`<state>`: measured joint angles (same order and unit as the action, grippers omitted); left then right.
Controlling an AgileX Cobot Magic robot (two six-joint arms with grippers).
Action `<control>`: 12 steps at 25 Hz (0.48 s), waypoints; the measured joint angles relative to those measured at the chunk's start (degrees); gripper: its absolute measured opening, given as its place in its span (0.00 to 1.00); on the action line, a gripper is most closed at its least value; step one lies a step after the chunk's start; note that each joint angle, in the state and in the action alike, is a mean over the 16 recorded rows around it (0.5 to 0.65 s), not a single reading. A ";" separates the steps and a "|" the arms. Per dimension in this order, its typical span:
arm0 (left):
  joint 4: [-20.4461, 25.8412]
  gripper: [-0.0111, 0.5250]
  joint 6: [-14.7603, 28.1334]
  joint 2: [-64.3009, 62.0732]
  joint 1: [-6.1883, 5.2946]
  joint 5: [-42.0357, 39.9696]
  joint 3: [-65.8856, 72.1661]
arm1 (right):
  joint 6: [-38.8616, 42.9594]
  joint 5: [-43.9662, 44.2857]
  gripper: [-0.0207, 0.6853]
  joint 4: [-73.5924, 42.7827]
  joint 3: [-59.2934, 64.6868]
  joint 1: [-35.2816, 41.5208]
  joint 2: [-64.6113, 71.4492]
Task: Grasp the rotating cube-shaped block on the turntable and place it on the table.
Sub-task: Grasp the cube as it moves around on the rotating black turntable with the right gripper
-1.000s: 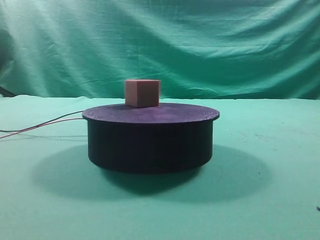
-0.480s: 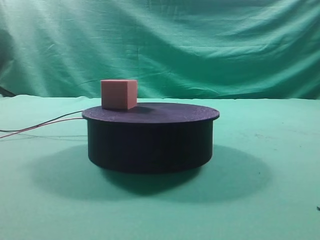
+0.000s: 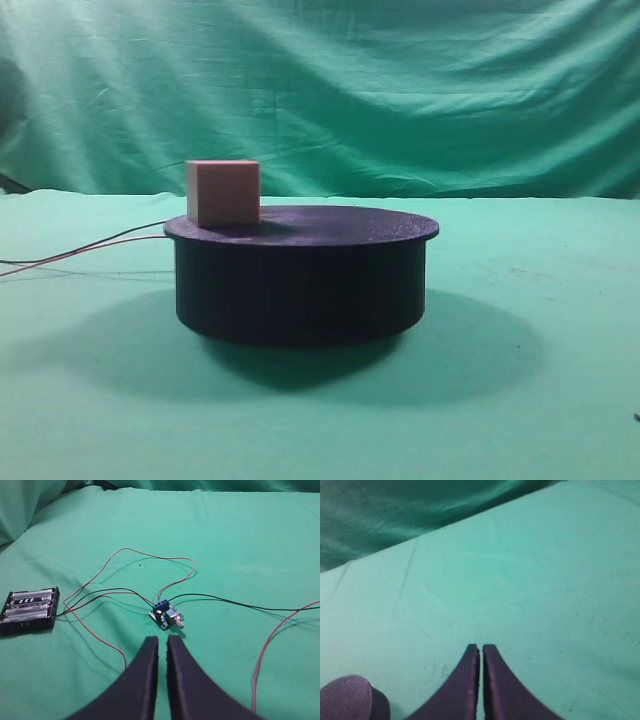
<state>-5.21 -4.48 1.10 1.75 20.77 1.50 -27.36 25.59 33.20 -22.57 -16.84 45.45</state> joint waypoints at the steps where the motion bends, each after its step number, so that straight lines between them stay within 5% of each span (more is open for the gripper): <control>1: 0.00 0.02 0.00 0.00 0.00 0.00 0.00 | -2.02 0.31 0.03 0.67 -1.13 -1.88 2.62; 6: 0.00 0.02 0.00 0.00 0.00 0.00 0.00 | -7.59 0.36 0.12 2.38 -6.72 -10.45 15.85; 12: 0.00 0.02 0.00 0.00 0.00 0.00 0.00 | -8.29 -0.34 0.44 2.75 -13.32 -16.10 27.71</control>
<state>-5.21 -4.48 1.10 1.75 20.77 1.50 -35.65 25.25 35.96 -35.89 -32.94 73.16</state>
